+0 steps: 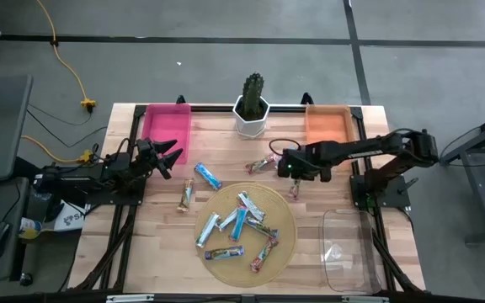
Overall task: Pick and place Granola Bars by type
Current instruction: Put the red granola bar into the transparent bin
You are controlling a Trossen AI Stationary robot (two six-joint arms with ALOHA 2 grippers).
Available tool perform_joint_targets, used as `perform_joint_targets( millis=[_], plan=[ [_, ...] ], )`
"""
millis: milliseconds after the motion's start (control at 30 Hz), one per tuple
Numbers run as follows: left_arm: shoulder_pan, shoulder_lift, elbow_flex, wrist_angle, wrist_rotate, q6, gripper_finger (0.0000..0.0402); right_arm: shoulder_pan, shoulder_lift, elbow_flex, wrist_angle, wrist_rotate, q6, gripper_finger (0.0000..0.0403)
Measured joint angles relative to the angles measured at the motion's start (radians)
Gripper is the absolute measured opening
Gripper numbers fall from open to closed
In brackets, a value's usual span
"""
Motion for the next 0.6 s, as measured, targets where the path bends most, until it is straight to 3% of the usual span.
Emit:
perform_joint_targets(
  millis=[200, 600],
  plan=[
    [0.0, 0.0, 0.0, 0.0, 0.0, 0.0, 0.0245, 0.0, -0.088, 0.077, -0.018, -0.01, -0.091, 0.0074],
    [0.0, 0.0, 0.0, 0.0, 0.0, 0.0, 0.0245, 0.085, -0.277, 0.224, -0.117, -0.144, -0.186, 0.0073]
  ],
)
